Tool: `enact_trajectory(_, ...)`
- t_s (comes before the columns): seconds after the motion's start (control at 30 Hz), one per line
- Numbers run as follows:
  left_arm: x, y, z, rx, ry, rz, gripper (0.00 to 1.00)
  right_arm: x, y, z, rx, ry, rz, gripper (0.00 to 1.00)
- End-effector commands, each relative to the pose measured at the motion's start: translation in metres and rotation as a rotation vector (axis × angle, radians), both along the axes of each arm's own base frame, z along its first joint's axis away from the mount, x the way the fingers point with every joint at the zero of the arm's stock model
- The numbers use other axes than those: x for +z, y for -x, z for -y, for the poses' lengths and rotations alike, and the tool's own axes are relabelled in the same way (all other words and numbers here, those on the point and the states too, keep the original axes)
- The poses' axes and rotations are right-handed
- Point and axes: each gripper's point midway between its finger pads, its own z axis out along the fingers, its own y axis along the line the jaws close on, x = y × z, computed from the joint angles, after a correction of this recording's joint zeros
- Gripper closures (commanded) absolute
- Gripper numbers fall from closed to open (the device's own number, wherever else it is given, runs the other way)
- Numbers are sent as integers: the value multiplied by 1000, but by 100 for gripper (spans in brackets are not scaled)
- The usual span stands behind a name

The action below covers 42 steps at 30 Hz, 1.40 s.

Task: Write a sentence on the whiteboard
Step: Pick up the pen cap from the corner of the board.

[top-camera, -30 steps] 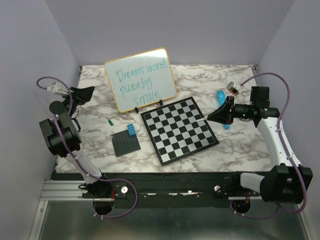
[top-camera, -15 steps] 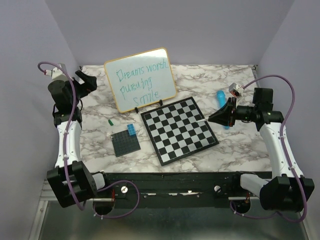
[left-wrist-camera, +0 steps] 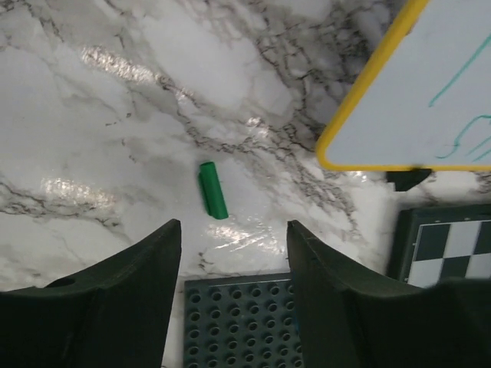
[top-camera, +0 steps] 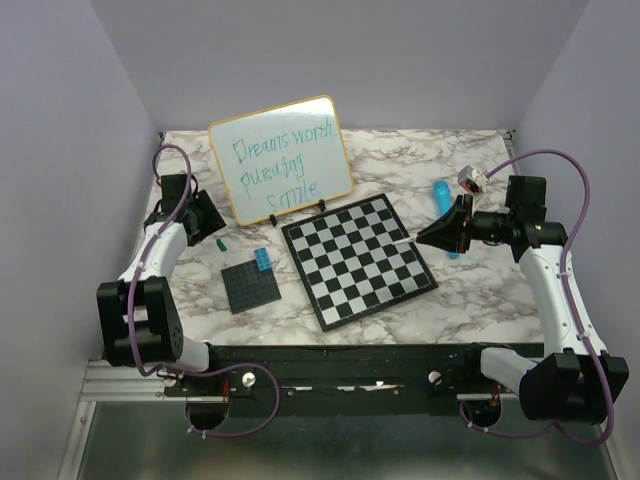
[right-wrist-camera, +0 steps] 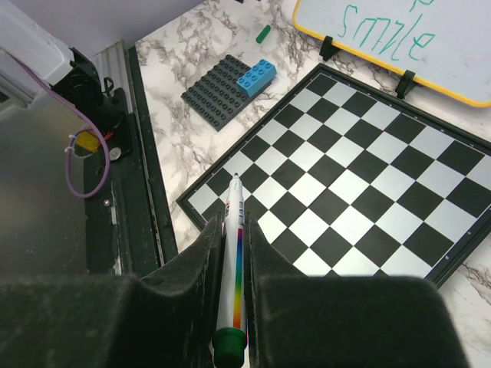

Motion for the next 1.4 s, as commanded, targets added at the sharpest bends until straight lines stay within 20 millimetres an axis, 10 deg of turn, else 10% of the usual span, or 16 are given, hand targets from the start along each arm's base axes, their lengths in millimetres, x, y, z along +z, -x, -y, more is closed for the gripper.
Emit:
enact_trajectory(0.0, -25, 13, -16, 64, -80, -123, 41, 11, 3, -1, 14, -13, 35, 99)
enact_trajectory(0.33, -66, 19, -1, 52, -60, -260, 60, 11, 4, -1, 18, -16, 32, 100)
enact_trajectory(0.93, -91, 12, -8, 35, -195, -380, 62, 9, 4, -1, 22, -19, 23, 100)
enact_trajectory(1.37, -114, 35, -14, -24, -276, -511, 95, 12, 7, -2, 31, -27, 30, 99)
